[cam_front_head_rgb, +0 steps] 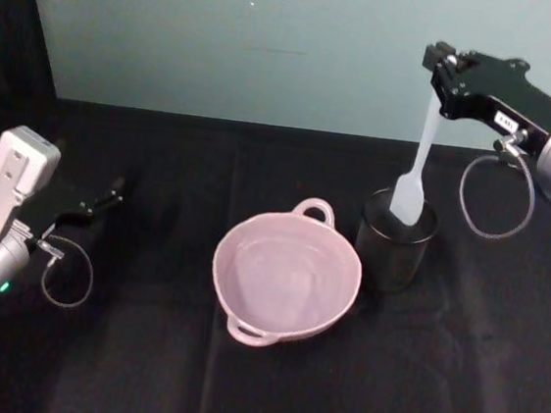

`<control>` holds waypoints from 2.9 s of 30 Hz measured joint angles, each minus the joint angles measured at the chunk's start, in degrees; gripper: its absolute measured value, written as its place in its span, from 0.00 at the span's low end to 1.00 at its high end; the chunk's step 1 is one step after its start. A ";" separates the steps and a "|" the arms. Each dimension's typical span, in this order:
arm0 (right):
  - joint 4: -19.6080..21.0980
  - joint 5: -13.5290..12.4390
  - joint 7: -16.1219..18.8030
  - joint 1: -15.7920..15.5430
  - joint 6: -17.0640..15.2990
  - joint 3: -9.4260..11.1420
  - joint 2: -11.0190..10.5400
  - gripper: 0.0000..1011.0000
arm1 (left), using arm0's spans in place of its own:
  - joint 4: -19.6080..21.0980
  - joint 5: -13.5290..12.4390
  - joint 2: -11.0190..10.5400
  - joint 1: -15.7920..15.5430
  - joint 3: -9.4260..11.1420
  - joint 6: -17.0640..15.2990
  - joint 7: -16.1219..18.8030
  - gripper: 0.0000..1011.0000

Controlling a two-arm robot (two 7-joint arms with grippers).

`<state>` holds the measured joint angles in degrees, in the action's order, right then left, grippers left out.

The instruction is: Use the one hand to pick up the spoon and stir the clear water in the bowl.

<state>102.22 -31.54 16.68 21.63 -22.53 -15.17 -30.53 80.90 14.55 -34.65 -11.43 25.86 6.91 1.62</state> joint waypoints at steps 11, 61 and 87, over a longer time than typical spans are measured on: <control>-8.16 -5.56 2.34 -1.24 4.64 0.62 2.10 0.06 | 0.00 0.00 0.00 0.00 0.00 0.00 0.00 1.00; -18.59 -19.01 1.82 -1.99 8.91 -1.40 2.67 0.06 | 0.00 0.00 0.00 0.00 0.00 0.00 0.00 1.00; -16.00 -21.86 -3.14 -6.44 10.39 0.94 -1.54 0.56 | 0.00 0.00 0.00 0.00 0.00 0.00 0.00 1.00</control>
<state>86.22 -53.40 13.55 15.19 -12.15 -14.23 -32.06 80.90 14.55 -34.64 -11.43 25.86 6.91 1.62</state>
